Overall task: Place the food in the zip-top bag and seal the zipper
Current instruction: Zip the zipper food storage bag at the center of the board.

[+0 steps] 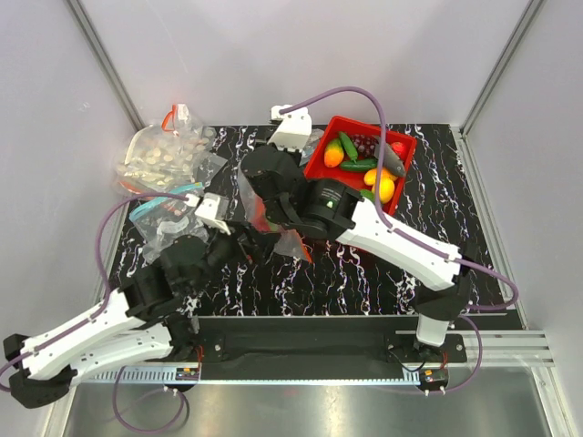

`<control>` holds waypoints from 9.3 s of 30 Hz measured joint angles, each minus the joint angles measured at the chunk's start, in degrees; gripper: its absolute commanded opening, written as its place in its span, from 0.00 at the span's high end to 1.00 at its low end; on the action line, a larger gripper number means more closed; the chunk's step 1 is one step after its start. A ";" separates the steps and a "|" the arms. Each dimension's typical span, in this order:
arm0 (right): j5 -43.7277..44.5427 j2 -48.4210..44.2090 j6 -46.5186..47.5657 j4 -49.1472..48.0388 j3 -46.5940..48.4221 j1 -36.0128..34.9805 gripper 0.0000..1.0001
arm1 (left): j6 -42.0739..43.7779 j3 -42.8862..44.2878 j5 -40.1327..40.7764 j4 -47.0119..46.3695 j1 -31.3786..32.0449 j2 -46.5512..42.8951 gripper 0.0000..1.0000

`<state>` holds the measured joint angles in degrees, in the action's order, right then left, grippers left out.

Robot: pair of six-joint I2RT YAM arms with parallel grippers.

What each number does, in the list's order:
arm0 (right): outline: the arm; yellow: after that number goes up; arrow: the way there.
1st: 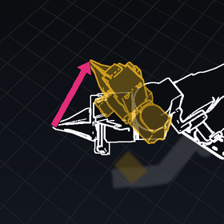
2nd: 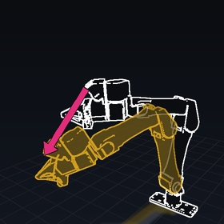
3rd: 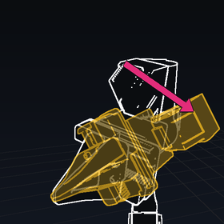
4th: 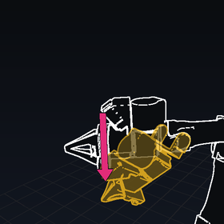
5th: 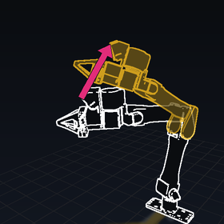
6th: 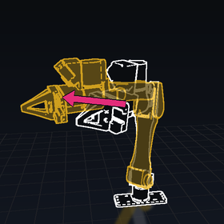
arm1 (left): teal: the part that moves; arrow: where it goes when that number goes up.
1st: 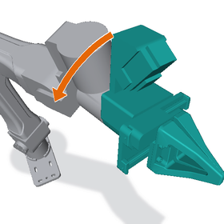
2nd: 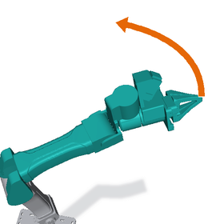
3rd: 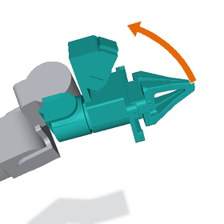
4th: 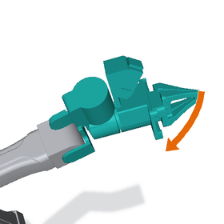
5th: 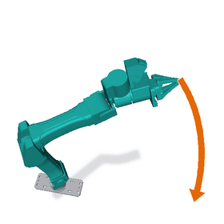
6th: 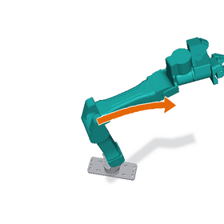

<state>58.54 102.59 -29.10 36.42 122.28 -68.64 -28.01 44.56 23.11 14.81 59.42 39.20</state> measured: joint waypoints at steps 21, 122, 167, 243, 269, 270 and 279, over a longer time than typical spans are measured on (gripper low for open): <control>5.07 19.47 11.39 9.14 21.00 0.00 1.00 | -1.66 3.50 3.06 10.34 0.11 0.26 0.01; -71.73 -27.04 41.31 20.81 -12.46 2.08 1.00 | 28.94 35.04 -56.02 19.74 -6.34 16.41 0.81; -67.63 -46.38 40.02 7.39 -45.48 2.40 0.90 | 35.06 40.61 -52.52 29.75 -6.34 10.49 1.00; -69.20 -42.12 36.72 13.35 -45.57 2.40 1.00 | 45.64 39.54 -41.35 34.71 1.70 25.92 0.03; -68.70 -43.45 37.13 14.29 -46.16 2.49 0.48 | 45.33 36.68 -43.71 33.90 2.01 25.11 1.00; -68.67 -43.54 37.05 14.25 -46.29 2.49 0.51 | 45.33 36.68 -43.69 34.29 2.01 24.98 1.00; -68.67 -43.87 36.57 14.01 -47.10 2.49 0.71 | 45.33 36.68 -43.36 36.37 1.97 22.91 1.00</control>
<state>-10.13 58.72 7.46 50.43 75.18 -66.15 17.32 81.23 -20.25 51.18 61.39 62.11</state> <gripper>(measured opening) 0.343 0.020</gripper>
